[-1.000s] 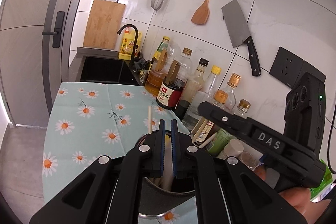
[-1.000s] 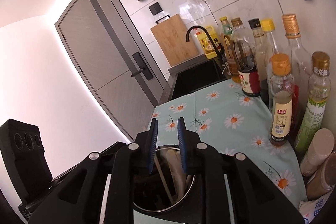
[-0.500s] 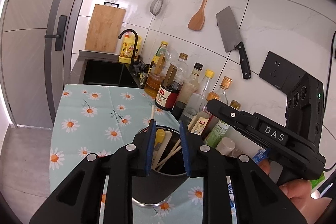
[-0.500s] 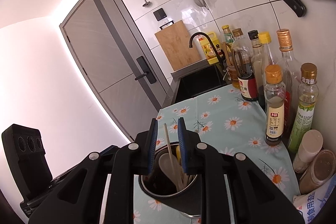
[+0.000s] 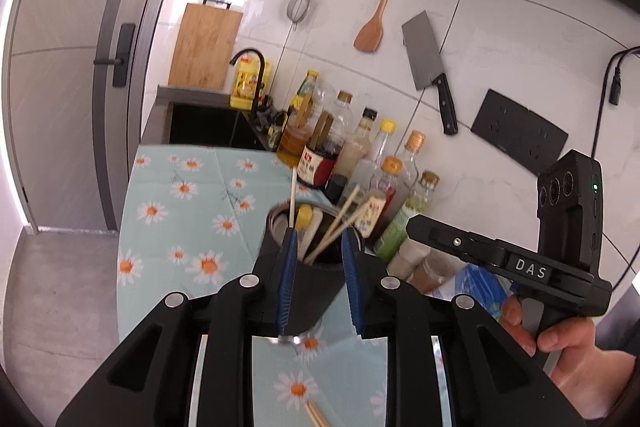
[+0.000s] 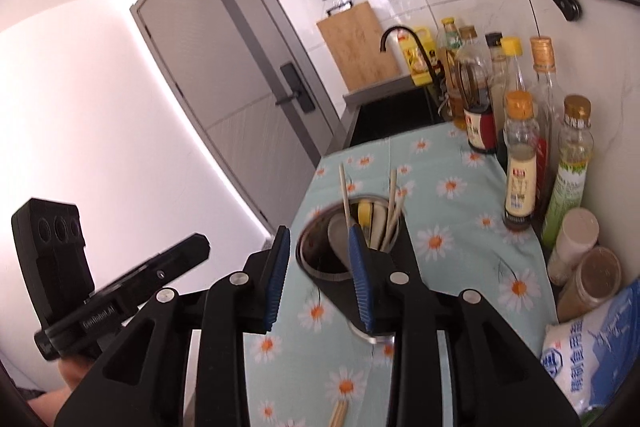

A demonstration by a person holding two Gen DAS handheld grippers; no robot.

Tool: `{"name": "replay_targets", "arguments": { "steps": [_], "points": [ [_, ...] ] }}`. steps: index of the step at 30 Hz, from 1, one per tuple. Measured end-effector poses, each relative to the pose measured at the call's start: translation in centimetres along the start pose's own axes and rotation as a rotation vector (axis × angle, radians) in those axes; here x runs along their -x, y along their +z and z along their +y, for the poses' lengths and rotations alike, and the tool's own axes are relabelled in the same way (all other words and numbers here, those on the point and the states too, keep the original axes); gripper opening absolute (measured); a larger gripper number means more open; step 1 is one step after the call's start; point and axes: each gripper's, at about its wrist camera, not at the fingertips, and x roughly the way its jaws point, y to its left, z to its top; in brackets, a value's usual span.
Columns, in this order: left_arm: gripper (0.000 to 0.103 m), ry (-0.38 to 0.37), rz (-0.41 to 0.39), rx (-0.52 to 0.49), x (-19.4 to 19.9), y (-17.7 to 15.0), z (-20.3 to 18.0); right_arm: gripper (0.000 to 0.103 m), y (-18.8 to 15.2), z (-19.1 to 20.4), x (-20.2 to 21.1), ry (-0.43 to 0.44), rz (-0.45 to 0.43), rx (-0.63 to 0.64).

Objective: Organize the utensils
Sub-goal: 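Withdraw both tools from the holder toward the loose chopsticks, then grasp a wooden chopstick with the right tool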

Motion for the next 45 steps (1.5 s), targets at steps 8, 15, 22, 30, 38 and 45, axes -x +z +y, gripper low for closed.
{"name": "replay_targets", "arguments": {
  "steps": [8,15,22,30,38,45],
  "points": [
    [0.022,0.030,0.108,-0.008,1.5,-3.1,-0.3,0.032,-3.0,-0.6,-0.1,0.011,0.145,-0.034],
    [0.022,0.064,0.214,0.058,1.4,-6.7,0.2,0.032,-6.3,-2.4,-1.6,-0.016,0.295,-0.110],
    [0.022,0.089,0.315,0.072,1.2,-9.9,0.7,0.042,-9.0,-2.5,-3.6,0.022,0.470,-0.151],
    [0.022,0.092,0.413,0.087,1.4,-13.9,0.6,0.042,-12.2,-1.7,-6.6,-0.061,0.685,-0.131],
    [0.022,0.077,0.488,0.129,1.3,-17.1,1.0,0.034,-13.8,-1.0,-8.8,-0.067,0.823,-0.160],
    [0.022,0.023,0.537,0.148,1.5,-18.7,1.6,0.020,-15.4,-0.8,-10.2,-0.145,0.925,-0.152]
  ]
}}
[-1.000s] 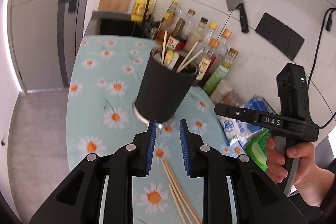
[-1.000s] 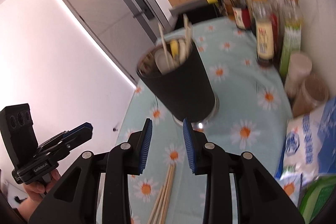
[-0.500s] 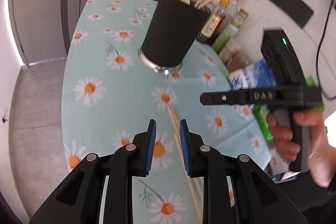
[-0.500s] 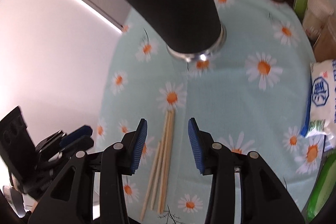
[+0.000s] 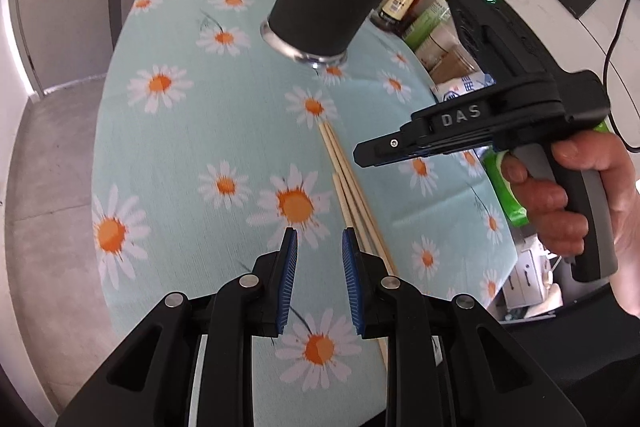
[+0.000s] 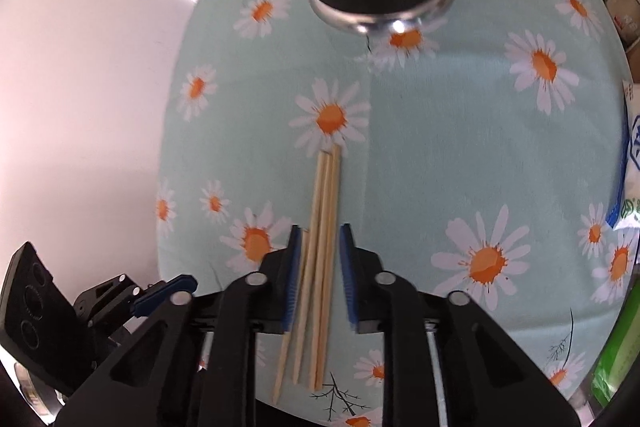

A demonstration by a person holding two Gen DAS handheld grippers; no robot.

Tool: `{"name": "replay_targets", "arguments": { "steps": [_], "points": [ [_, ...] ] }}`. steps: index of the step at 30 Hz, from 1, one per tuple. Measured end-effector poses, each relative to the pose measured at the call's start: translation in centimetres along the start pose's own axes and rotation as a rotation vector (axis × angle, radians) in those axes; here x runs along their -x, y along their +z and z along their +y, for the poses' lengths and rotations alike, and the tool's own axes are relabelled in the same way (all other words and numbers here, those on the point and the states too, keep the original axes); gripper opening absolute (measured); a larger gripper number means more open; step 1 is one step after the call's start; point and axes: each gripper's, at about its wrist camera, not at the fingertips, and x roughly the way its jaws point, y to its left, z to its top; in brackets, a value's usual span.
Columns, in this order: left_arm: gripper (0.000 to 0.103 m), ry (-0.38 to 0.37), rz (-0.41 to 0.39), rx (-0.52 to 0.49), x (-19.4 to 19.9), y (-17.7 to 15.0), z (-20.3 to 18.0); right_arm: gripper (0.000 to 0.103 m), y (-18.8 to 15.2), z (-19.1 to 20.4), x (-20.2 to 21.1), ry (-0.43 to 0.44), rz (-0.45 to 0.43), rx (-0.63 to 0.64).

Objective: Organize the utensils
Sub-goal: 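Grasp a wooden chopstick with the right tool, then grasp another wooden chopstick with the left tool while the right tool holds its chopstick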

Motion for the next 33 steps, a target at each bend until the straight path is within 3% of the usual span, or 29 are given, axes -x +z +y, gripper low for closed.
{"name": "replay_targets", "arguments": {
  "steps": [9,18,22,26,33],
  "points": [
    [0.022,-0.048,0.066,-0.035,-0.9,-1.2,0.4,0.009,0.2,0.7,-1.6,-0.076,0.057,-0.008],
    [0.022,-0.051,0.068,-0.046,-0.4,-0.9,1.7,0.008,0.9,2.0,-2.3,-0.152,0.080,-0.009],
    [0.022,-0.044,0.057,-0.033,-0.2,-0.7,2.1,0.009,1.3,4.2,-3.4,-0.256,0.081,0.007],
    [0.022,-0.044,0.071,-0.025,-0.1,-0.9,2.4,0.008,1.7,4.9,-3.7,-0.304,0.100,-0.012],
    [0.022,-0.039,0.085,-0.020,-0.6,-1.0,2.1,0.006,1.6,4.7,-3.6,-0.283,0.089,-0.018]
  ]
}}
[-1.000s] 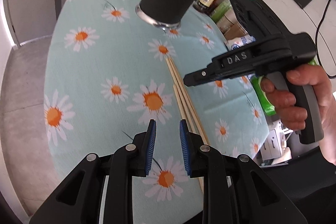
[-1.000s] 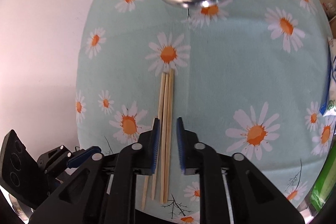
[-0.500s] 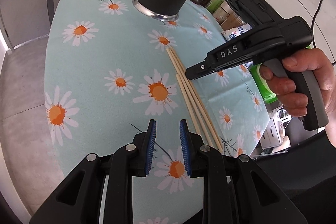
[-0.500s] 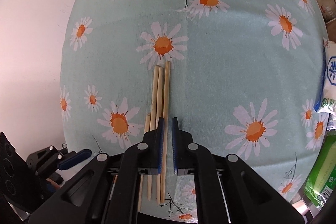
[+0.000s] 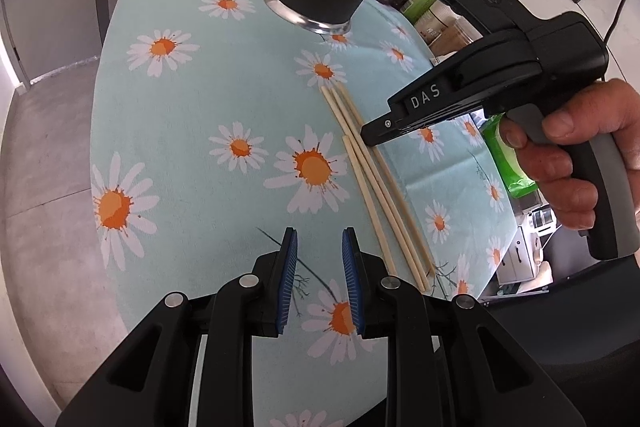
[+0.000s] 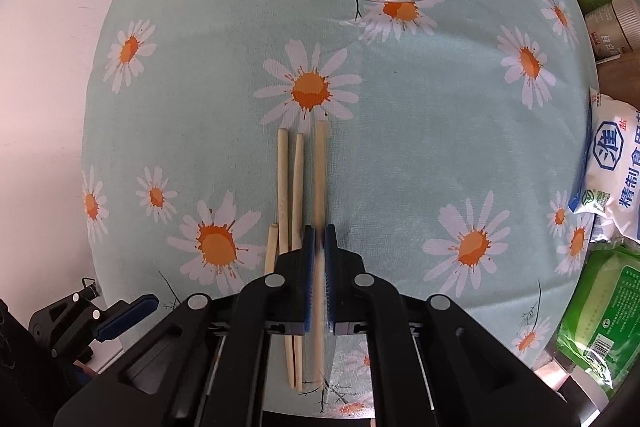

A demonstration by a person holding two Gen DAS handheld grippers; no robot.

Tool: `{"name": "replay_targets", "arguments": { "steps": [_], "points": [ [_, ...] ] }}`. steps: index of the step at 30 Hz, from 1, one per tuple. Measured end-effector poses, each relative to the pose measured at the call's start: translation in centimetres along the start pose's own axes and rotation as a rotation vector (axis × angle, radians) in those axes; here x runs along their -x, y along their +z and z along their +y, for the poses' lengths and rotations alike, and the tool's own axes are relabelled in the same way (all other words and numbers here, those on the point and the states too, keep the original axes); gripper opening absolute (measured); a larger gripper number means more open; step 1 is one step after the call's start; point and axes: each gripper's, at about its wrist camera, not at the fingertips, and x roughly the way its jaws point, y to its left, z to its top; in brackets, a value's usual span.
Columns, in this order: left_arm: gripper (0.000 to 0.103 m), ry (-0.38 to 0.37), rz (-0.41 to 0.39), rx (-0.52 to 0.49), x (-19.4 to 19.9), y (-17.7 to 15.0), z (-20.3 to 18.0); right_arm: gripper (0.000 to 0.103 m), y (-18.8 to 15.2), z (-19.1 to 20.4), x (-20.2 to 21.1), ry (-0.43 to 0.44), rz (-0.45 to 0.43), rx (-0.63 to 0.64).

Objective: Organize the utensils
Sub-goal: 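Grasp another wooden chopstick with the left tool while the right tool holds its chopstick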

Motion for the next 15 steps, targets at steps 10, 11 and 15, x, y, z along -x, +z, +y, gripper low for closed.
{"name": "replay_targets", "arguments": {
  "steps": [10,11,15],
  "points": [
    [0.022,0.039,0.048,0.008,-1.0,0.6,-2.1,0.005,0.2,-3.2,1.9,0.148,-0.062,-0.001],
    [0.022,0.047,0.055,0.012,-1.2,0.7,-2.4,0.005,0.3,-3.8,2.2,0.167,-0.073,-0.001],
    [0.022,0.079,0.086,0.024,-2.0,1.1,-3.6,0.005,-0.1,-6.2,3.1,0.237,-0.104,0.001]
  ]
}}
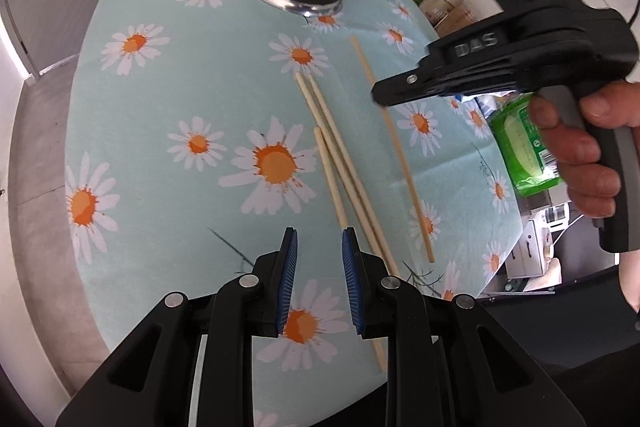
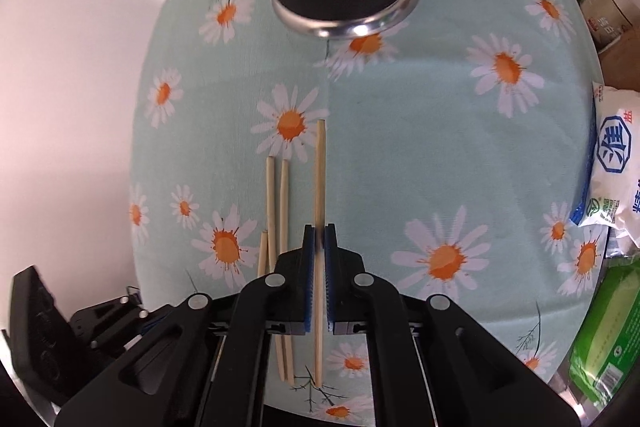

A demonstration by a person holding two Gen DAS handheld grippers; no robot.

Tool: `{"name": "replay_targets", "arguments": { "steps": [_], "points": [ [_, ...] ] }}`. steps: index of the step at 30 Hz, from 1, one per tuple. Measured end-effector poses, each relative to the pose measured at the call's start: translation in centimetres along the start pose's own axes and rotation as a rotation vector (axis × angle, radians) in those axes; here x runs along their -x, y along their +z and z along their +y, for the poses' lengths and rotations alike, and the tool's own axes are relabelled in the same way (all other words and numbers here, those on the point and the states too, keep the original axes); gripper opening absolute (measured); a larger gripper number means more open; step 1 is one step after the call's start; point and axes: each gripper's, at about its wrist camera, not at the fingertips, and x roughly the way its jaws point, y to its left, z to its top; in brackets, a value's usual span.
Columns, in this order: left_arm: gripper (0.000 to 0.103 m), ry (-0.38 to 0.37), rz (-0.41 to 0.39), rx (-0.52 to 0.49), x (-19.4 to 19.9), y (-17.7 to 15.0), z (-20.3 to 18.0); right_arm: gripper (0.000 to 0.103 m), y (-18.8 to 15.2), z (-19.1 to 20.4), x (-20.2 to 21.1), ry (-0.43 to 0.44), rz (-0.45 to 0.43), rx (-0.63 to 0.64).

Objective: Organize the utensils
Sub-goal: 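Grasp another wooden chopstick with the left tool while the right tool holds its chopstick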

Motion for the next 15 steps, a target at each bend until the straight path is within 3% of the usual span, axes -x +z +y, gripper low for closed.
{"name": "replay_targets", "arguments": {
  "steps": [10,15],
  "points": [
    [0.022,0.144,0.089,0.057,-2.5,1.6,-2.6,0.005,-3.4,-3.8,2.6,0.163,-0.070,0.058],
    [0.022,0.214,0.147,0.139,-3.7,2.0,-2.7,0.005,-4.2,-4.8,3.3,0.224,-0.070,0.087]
  ]
}}
